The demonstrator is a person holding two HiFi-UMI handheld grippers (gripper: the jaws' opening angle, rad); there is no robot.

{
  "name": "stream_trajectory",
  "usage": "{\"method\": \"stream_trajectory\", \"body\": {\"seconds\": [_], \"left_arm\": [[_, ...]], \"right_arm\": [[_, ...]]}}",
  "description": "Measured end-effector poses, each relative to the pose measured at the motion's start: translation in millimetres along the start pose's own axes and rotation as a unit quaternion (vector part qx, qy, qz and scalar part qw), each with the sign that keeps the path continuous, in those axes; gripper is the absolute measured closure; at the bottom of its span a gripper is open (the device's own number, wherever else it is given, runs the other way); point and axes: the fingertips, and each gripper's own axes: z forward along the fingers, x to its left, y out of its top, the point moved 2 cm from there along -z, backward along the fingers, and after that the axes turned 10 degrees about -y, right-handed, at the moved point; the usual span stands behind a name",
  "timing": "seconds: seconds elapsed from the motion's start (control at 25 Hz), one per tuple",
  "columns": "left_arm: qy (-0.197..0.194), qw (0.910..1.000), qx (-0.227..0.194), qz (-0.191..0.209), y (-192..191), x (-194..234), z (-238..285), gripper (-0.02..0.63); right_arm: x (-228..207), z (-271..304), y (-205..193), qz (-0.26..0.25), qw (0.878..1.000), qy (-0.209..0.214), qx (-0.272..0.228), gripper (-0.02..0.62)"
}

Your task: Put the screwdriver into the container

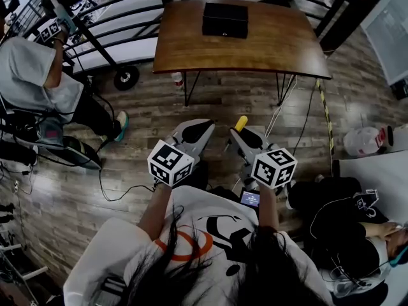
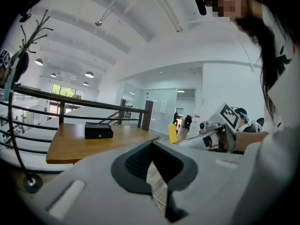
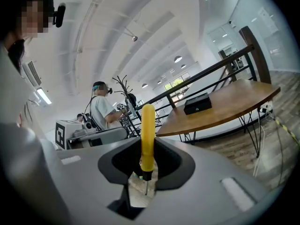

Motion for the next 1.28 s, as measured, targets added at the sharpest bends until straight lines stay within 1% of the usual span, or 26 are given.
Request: {"method": "stream_trajectory", "body": {"seconds": [0.28,0.52,0.68,1.0,1.28], "left_arm": [[-0.004,1.0000,0.003,0.002,20,66,3,0.606],[-0.016,0.9998,-0.003,0.008,46,119,4,0.606],[-0.021,0.9997,-0.011,0.004,61,153,0,0.606],[-0.033,0.9993,-0.008,0.015,67,211,-9,0.606],[-0.041,0.9990,-0.009,0.013,73,245,-2,0.606]], "right_arm": [[1,57,32,0.002,1.000,-0.009,0.008,0.491],[7,99,64,-0.006,1.000,-0.021,0.009,0.491],[15,128,84,-0.012,0.999,-0.029,0.010,0.491],[13,183,101,-0.012,0.999,-0.049,-0.002,0.491],[-1,201,117,-0.005,0.997,-0.075,-0.015,0.491]]}}
